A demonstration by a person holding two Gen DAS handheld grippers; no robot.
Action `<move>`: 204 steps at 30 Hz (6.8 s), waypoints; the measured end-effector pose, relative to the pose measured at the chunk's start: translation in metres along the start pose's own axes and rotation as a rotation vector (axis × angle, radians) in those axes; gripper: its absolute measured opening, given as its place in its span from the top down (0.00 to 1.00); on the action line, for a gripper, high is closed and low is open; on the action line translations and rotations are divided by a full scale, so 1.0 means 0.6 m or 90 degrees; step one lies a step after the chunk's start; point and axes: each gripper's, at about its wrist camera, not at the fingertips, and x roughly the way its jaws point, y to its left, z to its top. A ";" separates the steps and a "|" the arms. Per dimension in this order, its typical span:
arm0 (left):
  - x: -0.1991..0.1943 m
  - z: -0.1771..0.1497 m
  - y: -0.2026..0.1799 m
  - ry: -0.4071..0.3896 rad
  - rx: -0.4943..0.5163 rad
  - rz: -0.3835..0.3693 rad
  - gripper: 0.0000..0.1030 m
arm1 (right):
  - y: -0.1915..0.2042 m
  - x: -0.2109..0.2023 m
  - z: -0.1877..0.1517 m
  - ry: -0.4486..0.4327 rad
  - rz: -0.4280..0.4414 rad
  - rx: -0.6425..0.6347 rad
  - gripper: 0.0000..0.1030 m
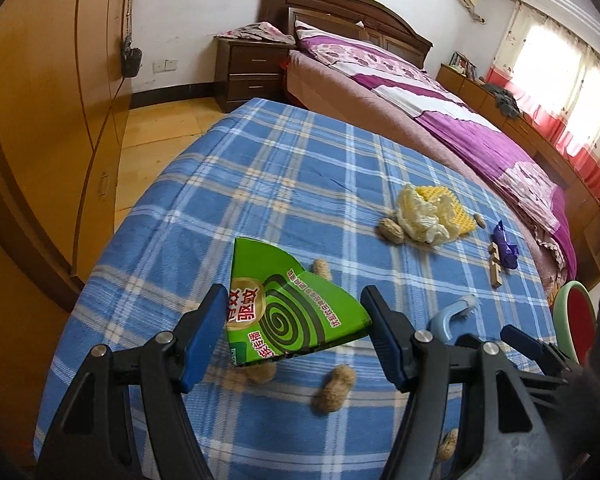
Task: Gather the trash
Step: 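Grasp the light blue plastic hook with the right tool while the left tool holds the green packet, then carry the green packet and blue hook over the red bucket with both tools, then open both tools to drop the packet and hook into the bucket, then move both open tools back over the table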
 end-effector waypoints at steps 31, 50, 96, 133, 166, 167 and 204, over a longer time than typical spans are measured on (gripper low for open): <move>0.003 -0.003 0.019 0.007 -0.030 -0.023 0.33 | -0.022 0.016 0.012 -0.027 -0.054 -0.013 0.81; -0.017 0.000 -0.013 -0.001 -0.006 -0.043 0.33 | -0.059 -0.079 -0.013 -0.082 -0.013 0.035 0.85; -0.076 -0.039 -0.274 0.049 0.143 -0.244 0.33 | -0.263 -0.327 -0.110 -0.236 -0.098 0.183 0.85; -0.033 -0.091 -0.591 0.082 0.337 -0.359 0.33 | -0.521 -0.359 -0.176 -0.244 -0.200 0.345 0.85; 0.037 -0.162 -0.734 0.132 0.421 -0.402 0.33 | -0.576 -0.409 -0.212 -0.301 -0.205 0.410 0.60; 0.037 -0.160 -0.733 0.131 0.418 -0.400 0.33 | -0.576 -0.409 -0.212 -0.301 -0.204 0.409 0.59; -0.019 -0.035 -0.421 0.036 0.242 -0.248 0.33 | -0.360 -0.333 -0.100 -0.236 -0.134 0.274 0.28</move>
